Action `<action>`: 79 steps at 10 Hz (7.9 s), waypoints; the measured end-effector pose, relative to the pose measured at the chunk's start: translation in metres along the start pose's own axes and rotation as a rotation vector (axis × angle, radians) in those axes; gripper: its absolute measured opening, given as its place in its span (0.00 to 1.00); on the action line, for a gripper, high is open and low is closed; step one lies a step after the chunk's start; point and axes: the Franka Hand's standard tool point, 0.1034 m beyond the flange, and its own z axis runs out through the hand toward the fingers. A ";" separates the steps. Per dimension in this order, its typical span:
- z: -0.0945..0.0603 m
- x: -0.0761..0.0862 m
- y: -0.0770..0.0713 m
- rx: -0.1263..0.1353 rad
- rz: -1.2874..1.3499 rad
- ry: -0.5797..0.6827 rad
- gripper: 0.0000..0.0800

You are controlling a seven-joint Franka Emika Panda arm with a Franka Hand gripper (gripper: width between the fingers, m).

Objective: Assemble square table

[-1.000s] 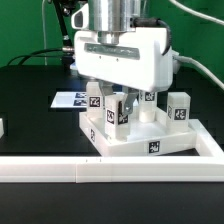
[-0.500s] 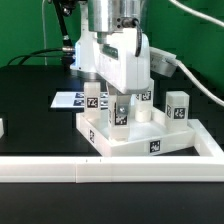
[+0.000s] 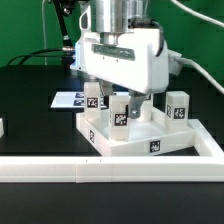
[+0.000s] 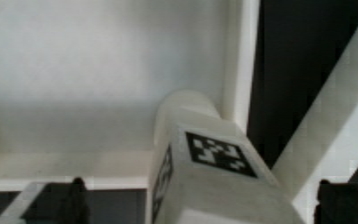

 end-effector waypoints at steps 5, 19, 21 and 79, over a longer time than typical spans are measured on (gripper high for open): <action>0.002 -0.002 0.000 -0.001 -0.437 -0.003 0.81; 0.001 0.003 0.002 -0.039 -1.118 0.010 0.35; 0.001 0.003 0.002 -0.039 -1.094 0.010 0.36; 0.004 -0.026 -0.017 0.022 -0.110 0.035 0.36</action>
Offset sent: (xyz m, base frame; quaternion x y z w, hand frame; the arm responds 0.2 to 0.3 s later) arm 0.0000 0.0000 0.0000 0.0000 0.0000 -0.1938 0.9810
